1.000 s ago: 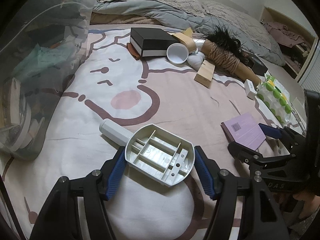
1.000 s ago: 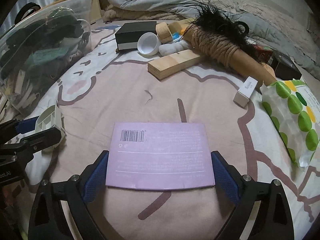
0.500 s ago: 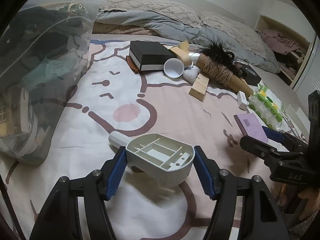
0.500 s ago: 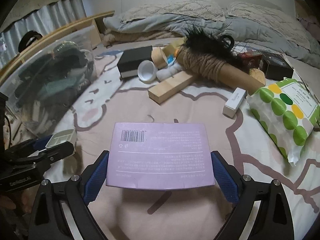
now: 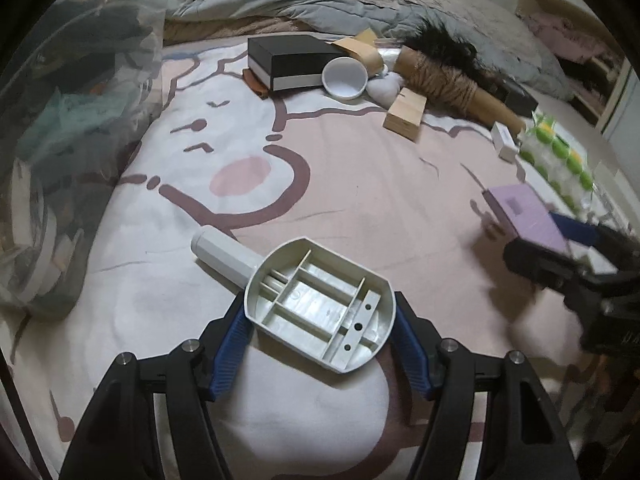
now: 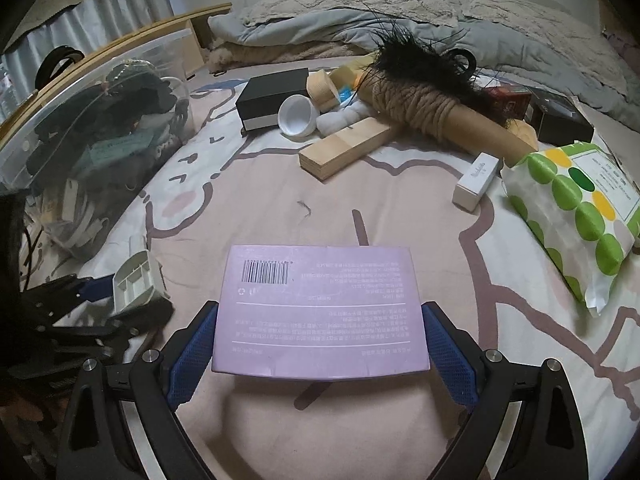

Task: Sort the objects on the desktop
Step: 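Lift the purple booklet with the right tool while the left tool lifts the lint roller, then carry both held items over to the clear plastic bin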

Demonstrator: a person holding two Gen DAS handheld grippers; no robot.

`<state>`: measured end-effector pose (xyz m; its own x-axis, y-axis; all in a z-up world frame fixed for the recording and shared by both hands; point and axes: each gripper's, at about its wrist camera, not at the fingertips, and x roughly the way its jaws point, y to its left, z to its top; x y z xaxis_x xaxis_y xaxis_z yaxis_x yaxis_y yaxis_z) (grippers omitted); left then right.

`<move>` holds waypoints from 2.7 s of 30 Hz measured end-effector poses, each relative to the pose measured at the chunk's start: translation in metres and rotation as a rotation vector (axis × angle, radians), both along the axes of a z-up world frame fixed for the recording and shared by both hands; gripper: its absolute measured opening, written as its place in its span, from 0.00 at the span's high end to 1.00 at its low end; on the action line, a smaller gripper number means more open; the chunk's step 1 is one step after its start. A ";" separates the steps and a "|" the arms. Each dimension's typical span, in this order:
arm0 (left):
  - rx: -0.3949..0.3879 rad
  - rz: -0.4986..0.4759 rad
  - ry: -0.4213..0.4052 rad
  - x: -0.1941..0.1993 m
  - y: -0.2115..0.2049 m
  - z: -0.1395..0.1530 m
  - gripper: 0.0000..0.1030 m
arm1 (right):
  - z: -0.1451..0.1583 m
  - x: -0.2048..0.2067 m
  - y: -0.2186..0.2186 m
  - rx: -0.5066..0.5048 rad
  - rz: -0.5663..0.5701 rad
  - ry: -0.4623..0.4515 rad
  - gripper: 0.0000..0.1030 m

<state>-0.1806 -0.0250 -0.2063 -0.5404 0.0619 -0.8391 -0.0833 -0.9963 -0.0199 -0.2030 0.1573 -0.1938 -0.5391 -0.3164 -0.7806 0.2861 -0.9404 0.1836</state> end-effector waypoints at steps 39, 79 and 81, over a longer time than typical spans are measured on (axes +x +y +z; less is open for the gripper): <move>0.140 -0.013 0.185 0.017 -0.012 0.052 0.36 | 0.018 0.005 0.016 -0.077 -0.022 0.033 0.06; 0.091 0.113 0.677 0.020 -0.096 0.245 0.36 | 0.204 0.007 -0.036 -0.327 0.129 0.319 0.06; 0.082 0.155 0.676 0.020 -0.112 0.243 0.36 | 0.209 0.004 -0.048 -0.331 0.151 0.322 0.06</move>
